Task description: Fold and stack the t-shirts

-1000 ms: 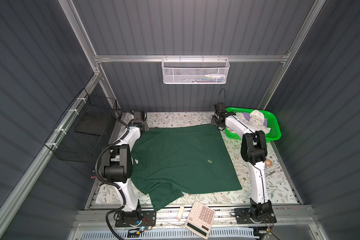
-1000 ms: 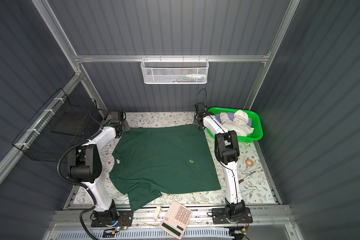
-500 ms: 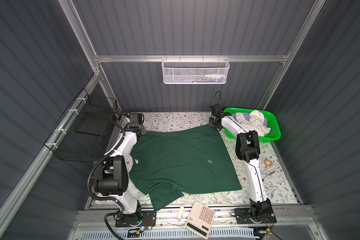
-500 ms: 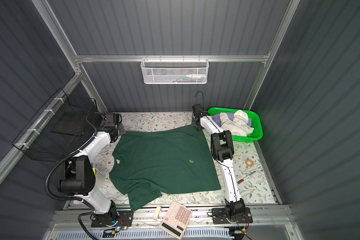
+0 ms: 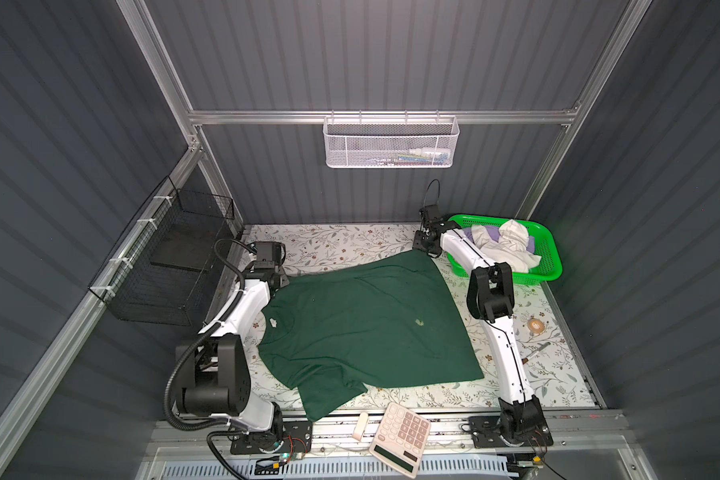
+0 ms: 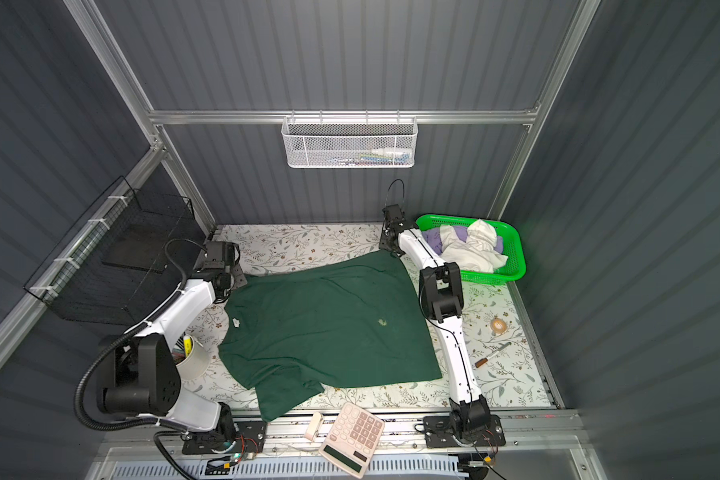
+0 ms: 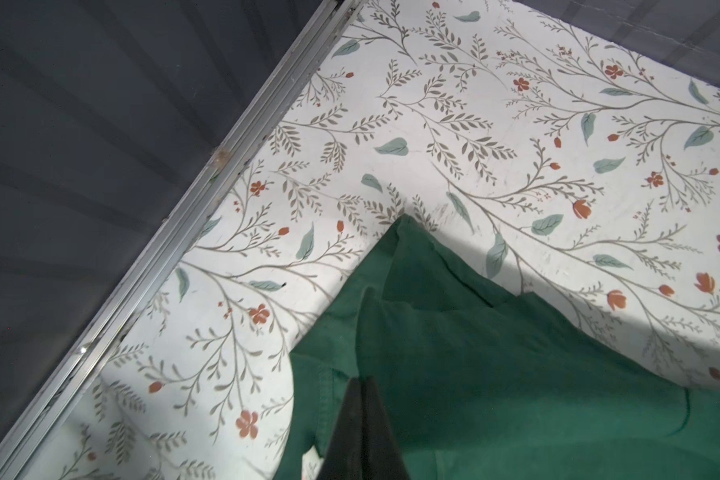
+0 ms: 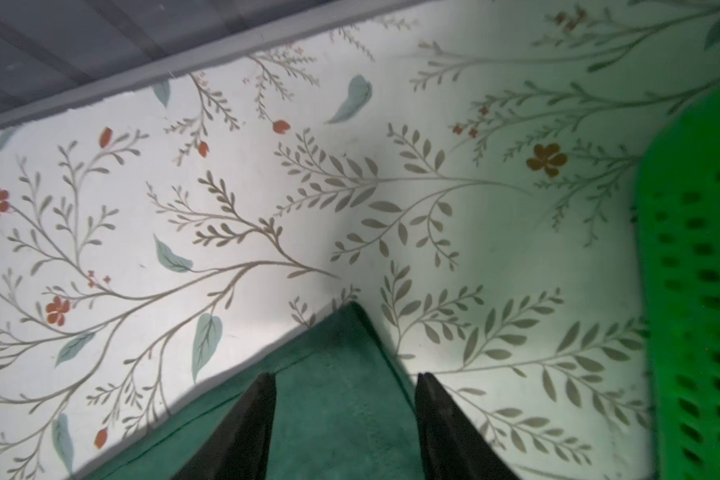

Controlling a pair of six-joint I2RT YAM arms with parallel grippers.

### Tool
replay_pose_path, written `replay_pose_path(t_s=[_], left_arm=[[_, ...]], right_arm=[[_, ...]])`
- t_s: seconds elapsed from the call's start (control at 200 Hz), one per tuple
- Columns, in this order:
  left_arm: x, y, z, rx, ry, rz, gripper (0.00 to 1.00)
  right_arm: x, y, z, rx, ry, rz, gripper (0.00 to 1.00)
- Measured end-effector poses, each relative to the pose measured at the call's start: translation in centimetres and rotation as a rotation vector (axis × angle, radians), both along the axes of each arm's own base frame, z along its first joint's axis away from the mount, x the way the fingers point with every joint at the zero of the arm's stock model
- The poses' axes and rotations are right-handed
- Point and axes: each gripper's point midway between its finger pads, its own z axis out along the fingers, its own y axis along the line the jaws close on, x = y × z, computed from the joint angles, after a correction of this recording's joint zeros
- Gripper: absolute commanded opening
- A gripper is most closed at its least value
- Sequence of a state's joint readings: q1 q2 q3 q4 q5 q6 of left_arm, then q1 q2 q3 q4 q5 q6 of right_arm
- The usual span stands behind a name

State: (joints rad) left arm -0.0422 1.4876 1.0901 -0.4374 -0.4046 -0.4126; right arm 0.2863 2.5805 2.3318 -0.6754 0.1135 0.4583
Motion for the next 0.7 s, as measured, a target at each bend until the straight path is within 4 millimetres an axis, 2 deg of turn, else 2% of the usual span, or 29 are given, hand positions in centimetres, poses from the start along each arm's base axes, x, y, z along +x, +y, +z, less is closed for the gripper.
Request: replay_pose_path(t_s=[0.1, 0.33, 0.535, 0.7], left_arm=[[-0.9, 0.0, 0.1, 0.0, 0.009, 0.0, 0.0], [-3.2, 0.1, -1.5, -0.003, 0.074, 0.001, 0.0], [-4.6, -0.1, 0.0, -0.014, 0.058, -0.005, 0.0], [-5.8, -0.2, 0.9, -0.023, 0.049, -0.011, 0.0]], right_arm=[[-0.4, 0.3, -0.8, 0.008, 0.025, -0.001, 0.59], [-0.9, 1.9, -1.7, 0.069, 0.067, 0.013, 0.59], [-1.1, 2.3, -1.5, 0.109, 0.077, -0.018, 0.6], [-0.8, 2.9, -1.7, 0.145, 0.095, -0.026, 0.5]])
